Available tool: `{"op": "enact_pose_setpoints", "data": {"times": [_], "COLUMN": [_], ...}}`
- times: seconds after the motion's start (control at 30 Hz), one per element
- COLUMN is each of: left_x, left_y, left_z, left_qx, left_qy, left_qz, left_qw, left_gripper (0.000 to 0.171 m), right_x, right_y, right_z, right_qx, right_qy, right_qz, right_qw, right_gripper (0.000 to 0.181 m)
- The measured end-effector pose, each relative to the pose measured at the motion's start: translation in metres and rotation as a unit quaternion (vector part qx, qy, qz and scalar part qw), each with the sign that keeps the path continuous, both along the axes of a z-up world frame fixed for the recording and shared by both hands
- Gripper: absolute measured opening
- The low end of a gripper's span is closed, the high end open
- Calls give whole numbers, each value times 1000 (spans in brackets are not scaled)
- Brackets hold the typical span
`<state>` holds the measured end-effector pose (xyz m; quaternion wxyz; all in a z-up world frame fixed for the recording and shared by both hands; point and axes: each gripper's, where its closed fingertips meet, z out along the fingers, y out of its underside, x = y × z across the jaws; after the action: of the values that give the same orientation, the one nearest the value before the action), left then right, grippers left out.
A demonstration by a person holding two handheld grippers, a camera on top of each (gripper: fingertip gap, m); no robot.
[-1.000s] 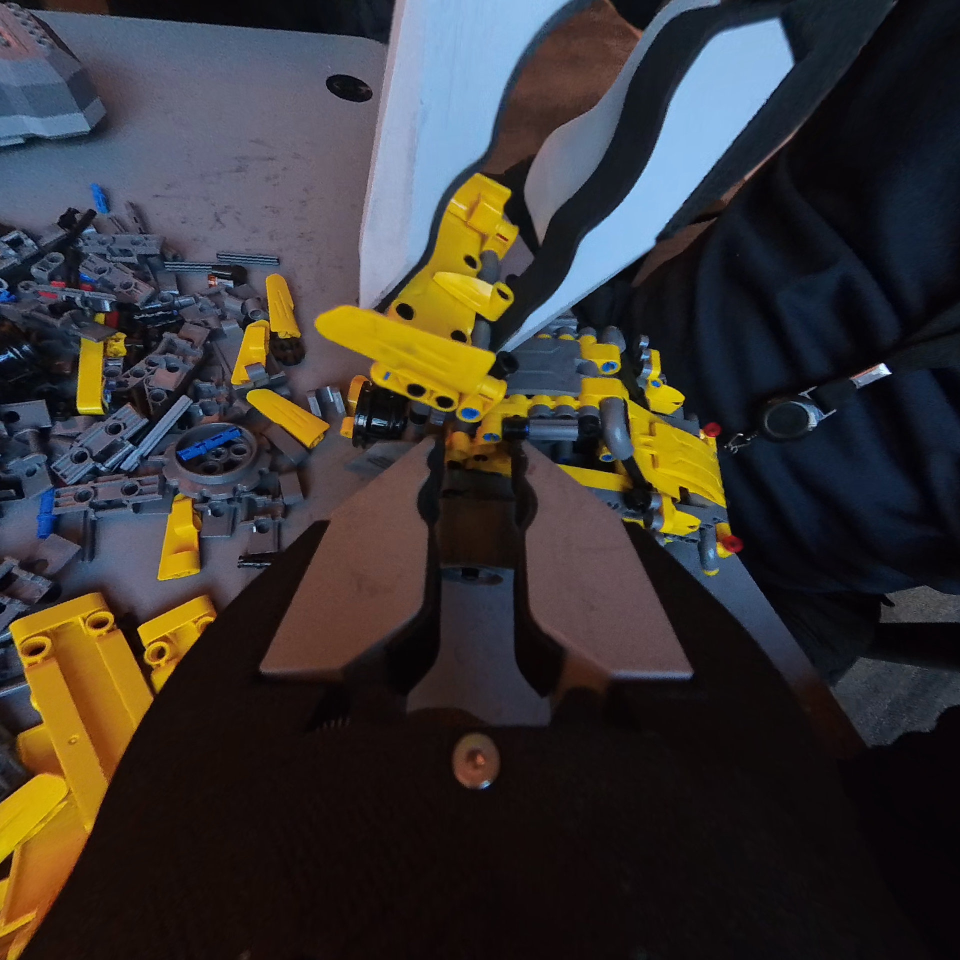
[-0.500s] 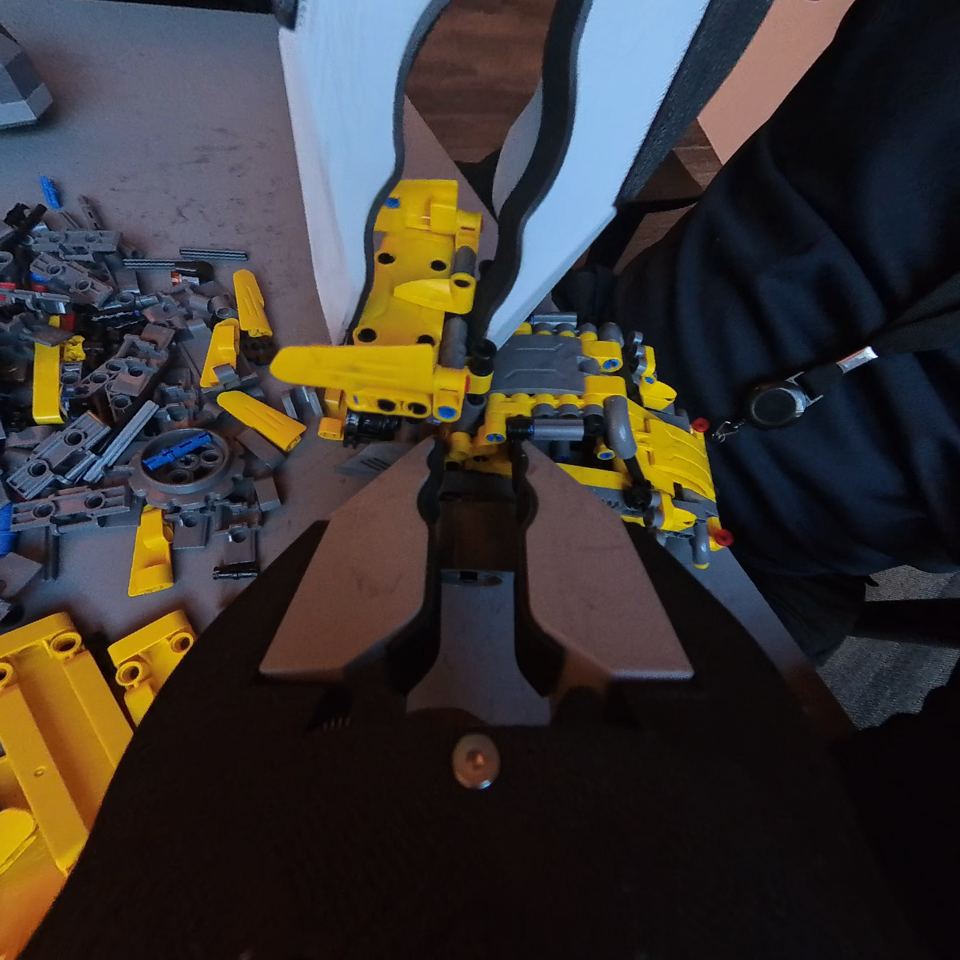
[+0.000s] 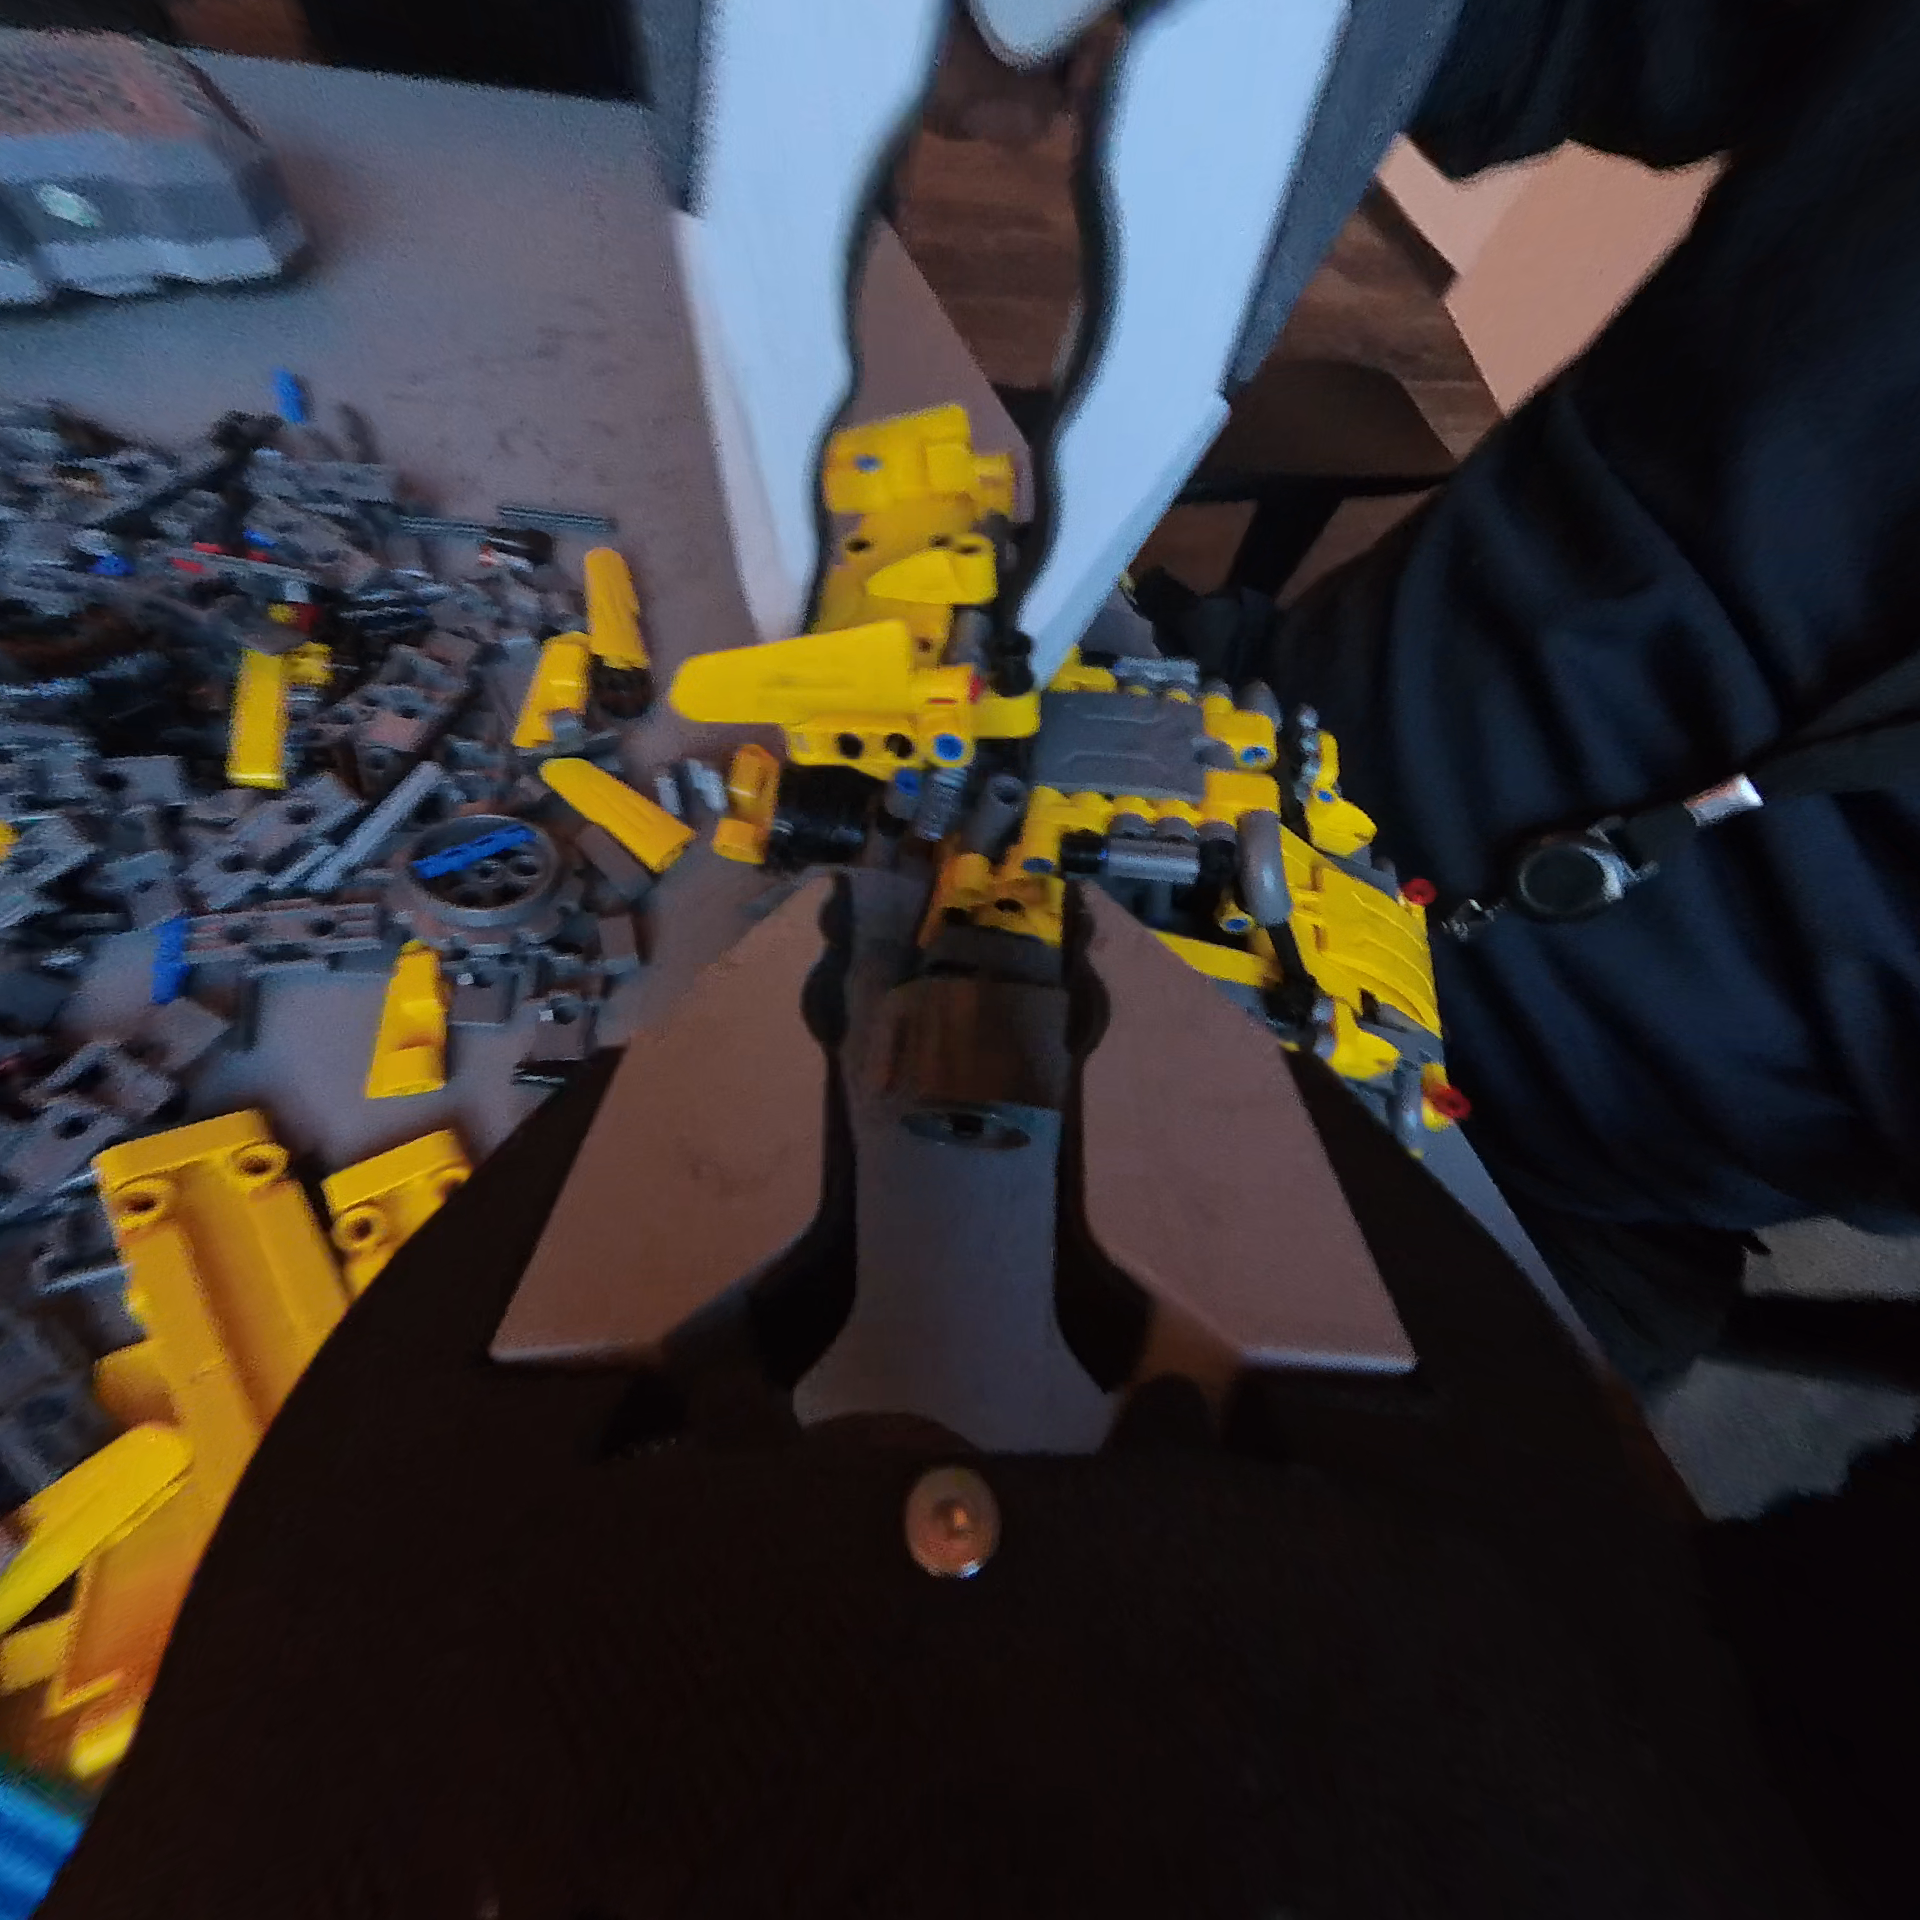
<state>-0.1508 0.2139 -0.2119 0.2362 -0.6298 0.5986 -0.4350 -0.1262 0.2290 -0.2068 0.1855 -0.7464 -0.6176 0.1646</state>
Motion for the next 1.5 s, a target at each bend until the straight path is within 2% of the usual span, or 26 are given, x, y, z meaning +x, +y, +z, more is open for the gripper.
{"op": "enact_pose_setpoints", "data": {"times": [0.1, 0.23, 0.3, 0.4, 0.47, 0.7, 0.83, 0.9, 1.03, 1.13, 1.17, 1.27, 1.37, 1.43, 1.5], "left_x": [7, 17, 21, 22, 21, 23, 22, 20, 21, 23, 24, 27, 26, 26, 23], "left_y": [11, 11, 13, 9, 6, 2, 8, 10, 8, 5, 5, 2, 0, -4, -7], "left_z": [13, 15, 25, 33, 34, 39, 41, 40, 42, 37, 33, 28, 33, 39, 43], "left_qx": [2, 39, 58, 85, 110, 148, 162, 152, 127, 123, 122, 122, 126, 125, 130], "left_qy": [-27, -18, -44, -68, -71, -72, -76, -81, -99, -93, -84, -77, -87, -103, -112], "left_qz": [36, 37, 43, 28, 19, 11, 25, 29, 23, 14, 11, 4, 5, 7, 20], "left_qw": [999, 998, 996, 994, 991, 986, 984, 985, 987, 988, 989, 990, 988, 987, 985], "left_gripper": [62, 76, 70, 45, 41, 40, 40, 40, 40, 40, 40, 40, 40, 40, 40], "right_x": [-3, -11, -13, -15, -16, -15, -12, -5, 11, 17, 17, 19, 24, 20, 17], "right_y": [4, 8, 6, 7, 5, -3, 1, 6, 6, -9, -13, -5, 9, -2, -8], "right_z": [8, 18, 21, 28, 33, 38, 43, 49, 65, 59, 55, 44, 40, 42, 39], "right_qx": [36, 104, 135, 191, 211, 157, 142, 151, 107, 22, 5, 41, 92, 79, 58], "right_qy": [4, 4, 0, -4, -1, 32, 64, 81, 194, 270, 283, 286, 280, 312, 345], "right_qz": [6, 18, 28, 38, 46, 60, 44, 23, -29, -31, -30, -48, -66, -41, -43], "right_qw": [999, 994, 990, 981, 976, 985, 987, 985, 975, 962, 959, 956, 953, 946, 936], "right_gripper": [35, 35, 35, 35, 35, 35, 35, 43, 60, 65, 73, 75, 87, 86, 82]}}
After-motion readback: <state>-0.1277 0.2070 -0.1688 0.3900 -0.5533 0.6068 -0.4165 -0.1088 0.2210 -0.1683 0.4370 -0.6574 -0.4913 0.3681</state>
